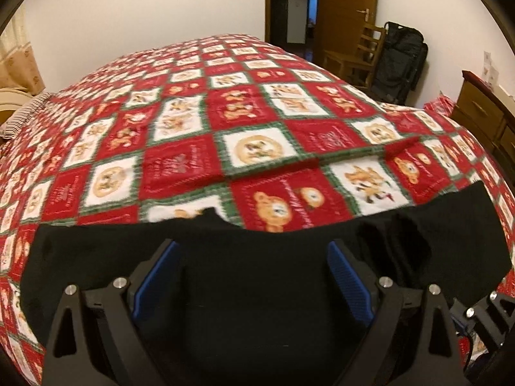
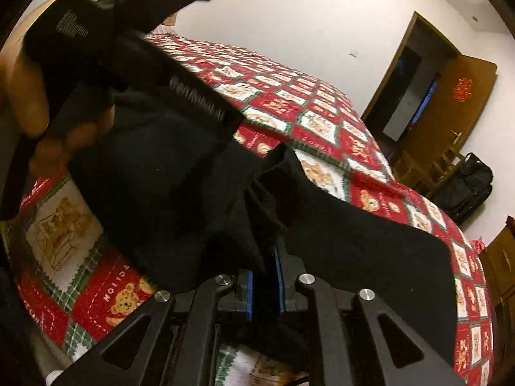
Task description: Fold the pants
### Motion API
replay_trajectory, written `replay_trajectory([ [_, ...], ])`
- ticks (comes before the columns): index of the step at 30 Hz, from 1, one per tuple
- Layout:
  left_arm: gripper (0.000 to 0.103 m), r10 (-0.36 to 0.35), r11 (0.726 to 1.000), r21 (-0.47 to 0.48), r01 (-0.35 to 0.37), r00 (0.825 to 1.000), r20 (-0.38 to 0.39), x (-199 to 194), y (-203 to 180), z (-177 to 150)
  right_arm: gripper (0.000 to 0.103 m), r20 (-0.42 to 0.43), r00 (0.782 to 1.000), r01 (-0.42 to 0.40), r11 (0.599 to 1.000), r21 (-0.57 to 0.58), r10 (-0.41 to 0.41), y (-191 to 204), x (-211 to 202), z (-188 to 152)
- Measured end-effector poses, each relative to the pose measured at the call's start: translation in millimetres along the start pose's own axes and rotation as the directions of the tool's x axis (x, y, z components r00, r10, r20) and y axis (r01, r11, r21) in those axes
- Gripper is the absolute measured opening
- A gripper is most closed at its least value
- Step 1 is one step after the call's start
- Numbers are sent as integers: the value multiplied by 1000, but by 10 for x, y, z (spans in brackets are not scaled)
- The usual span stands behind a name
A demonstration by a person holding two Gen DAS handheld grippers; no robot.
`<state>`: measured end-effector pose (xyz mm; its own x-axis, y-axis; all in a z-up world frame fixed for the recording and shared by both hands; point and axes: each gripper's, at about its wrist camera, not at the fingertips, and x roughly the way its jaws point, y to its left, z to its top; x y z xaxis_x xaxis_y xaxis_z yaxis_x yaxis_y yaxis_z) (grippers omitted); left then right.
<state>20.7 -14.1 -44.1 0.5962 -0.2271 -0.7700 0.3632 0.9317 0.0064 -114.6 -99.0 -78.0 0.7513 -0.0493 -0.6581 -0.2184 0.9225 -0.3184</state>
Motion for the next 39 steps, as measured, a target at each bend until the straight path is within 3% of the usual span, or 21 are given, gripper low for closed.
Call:
replay_trajectory([
  [1,95,10,1000,-3,-10,1000,9,-14,37,17,42,0,998,-57,998,21,57,-14,-1,2],
  [2,95,14,1000,-6,-14,1000,13,-27,59,21,59,2,995,-100,994,47,100,-34,-4,-1],
  [3,95,18,1000,-14,-17,1000,18,-45,79,30,66,6,990,-142,987,73,142,-34,5,5],
  [7,95,14,999,-40,-12,1000,29,-60,136,79,67,12,975,-221,965,144,222,-141,-35,58],
  [10,95,13,1000,-17,-12,999,38,-99,68,93,67,107,938,-347,890,294,330,-515,-377,98],
  [11,95,7,1000,-1,-7,999,51,-145,20,104,67,130,934,-357,877,322,333,-628,-479,101],
  [13,95,-8,999,31,6,997,79,-231,-73,124,67,152,941,-338,866,367,303,-921,-675,90],
  [16,95,-60,995,93,49,991,119,-367,-260,162,67,138,976,-210,890,404,168,-1414,-958,-7],
  [17,95,-82,991,115,67,989,127,-399,-340,177,60,123,987,-143,905,402,101,-1584,-1021,-31],
  [18,95,-93,989,125,77,987,129,-411,-390,180,45,108,993,-95,913,396,57,-1683,-1064,-62],
  [21,95,-146,980,153,129,983,107,-383,-591,187,24,24,1000,6,926,378,-17,-1908,-1012,-134],
  [28,94,-205,966,166,198,978,26,-170,-1081,86,22,-36,999,9,920,392,6,-1971,-319,-107],
  [30,94,-181,966,192,175,983,13,-120,-1186,26,22,-80,997,19,912,410,15,-1992,-119,-131],
  [33,94,-85,969,229,91,996,-36,17,-1218,-68,22,-157,987,41,891,452,34,-2046,212,-222],
  [37,95,-82,979,182,94,994,-74,85,-1064,-114,22,-128,991,45,859,510,24,-2125,276,-217],
  [39,95,-79,980,177,92,994,-77,101,-1041,-115,22,-131,991,57,863,503,11,-2109,294,-199],
])
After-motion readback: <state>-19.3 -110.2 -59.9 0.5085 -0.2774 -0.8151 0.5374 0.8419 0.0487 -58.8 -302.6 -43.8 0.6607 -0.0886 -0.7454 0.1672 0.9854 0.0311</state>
